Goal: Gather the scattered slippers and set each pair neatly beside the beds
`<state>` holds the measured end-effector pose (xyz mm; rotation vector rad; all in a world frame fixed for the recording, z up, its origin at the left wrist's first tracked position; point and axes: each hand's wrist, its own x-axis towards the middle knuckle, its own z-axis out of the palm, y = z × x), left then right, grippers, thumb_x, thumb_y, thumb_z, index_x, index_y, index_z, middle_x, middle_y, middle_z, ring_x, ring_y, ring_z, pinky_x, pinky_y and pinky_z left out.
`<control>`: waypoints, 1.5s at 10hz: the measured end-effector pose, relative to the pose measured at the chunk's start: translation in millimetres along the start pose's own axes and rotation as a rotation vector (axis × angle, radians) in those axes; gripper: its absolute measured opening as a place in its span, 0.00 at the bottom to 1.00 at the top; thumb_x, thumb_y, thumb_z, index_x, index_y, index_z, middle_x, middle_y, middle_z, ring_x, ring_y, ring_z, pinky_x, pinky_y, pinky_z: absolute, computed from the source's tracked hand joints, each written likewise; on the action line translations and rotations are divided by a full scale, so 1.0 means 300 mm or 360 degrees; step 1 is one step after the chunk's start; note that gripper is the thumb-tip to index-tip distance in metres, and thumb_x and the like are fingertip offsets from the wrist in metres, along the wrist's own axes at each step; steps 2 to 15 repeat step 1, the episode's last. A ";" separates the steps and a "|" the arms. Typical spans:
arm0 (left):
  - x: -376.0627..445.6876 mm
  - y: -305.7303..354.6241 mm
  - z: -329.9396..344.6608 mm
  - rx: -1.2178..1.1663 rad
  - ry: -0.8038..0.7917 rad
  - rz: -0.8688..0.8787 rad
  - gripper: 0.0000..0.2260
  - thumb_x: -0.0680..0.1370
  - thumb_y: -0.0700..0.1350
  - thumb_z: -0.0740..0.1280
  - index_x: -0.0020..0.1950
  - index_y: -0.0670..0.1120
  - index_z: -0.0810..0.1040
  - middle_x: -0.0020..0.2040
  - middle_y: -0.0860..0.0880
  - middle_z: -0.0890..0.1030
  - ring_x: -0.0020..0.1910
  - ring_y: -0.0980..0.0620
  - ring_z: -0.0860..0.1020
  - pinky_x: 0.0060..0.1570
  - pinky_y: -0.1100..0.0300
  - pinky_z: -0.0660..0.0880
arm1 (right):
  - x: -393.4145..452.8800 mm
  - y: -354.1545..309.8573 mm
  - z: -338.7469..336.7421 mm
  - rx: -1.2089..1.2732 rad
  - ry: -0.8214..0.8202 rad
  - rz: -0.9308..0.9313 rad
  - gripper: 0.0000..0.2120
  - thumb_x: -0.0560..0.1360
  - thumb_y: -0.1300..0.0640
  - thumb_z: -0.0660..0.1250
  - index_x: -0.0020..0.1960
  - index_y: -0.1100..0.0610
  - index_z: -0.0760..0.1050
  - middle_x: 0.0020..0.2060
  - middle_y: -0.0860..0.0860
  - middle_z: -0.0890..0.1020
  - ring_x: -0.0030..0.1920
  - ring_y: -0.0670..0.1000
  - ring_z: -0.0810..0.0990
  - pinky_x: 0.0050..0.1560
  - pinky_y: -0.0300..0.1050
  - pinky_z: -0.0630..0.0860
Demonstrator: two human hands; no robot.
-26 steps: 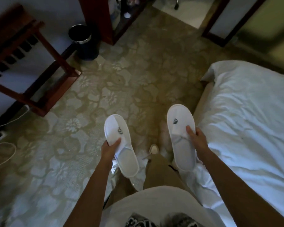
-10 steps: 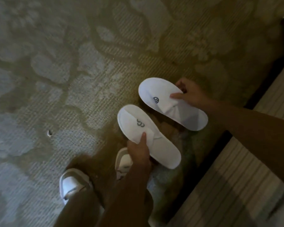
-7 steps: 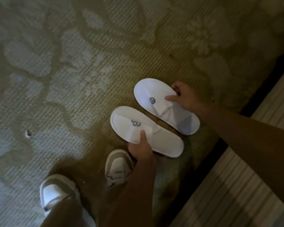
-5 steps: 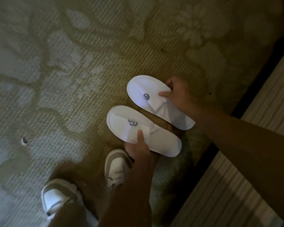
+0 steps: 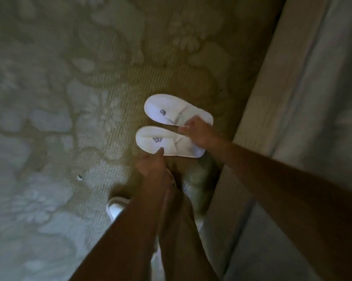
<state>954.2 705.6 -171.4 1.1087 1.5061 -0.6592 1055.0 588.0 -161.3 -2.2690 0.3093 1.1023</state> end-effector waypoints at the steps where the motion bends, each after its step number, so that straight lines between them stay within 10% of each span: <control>1: -0.340 0.188 -0.206 0.0202 -0.0227 0.0113 0.10 0.75 0.42 0.71 0.48 0.35 0.79 0.35 0.43 0.79 0.30 0.49 0.77 0.31 0.60 0.78 | -0.408 -0.083 -0.132 0.0213 -0.0156 0.0137 0.14 0.77 0.54 0.65 0.59 0.60 0.76 0.49 0.51 0.78 0.50 0.50 0.75 0.54 0.42 0.70; 15: -0.340 0.188 -0.206 0.0202 -0.0227 0.0113 0.10 0.75 0.42 0.71 0.48 0.35 0.79 0.35 0.43 0.79 0.30 0.49 0.77 0.31 0.60 0.78 | -0.408 -0.083 -0.132 0.0213 -0.0156 0.0137 0.14 0.77 0.54 0.65 0.59 0.60 0.76 0.49 0.51 0.78 0.50 0.50 0.75 0.54 0.42 0.70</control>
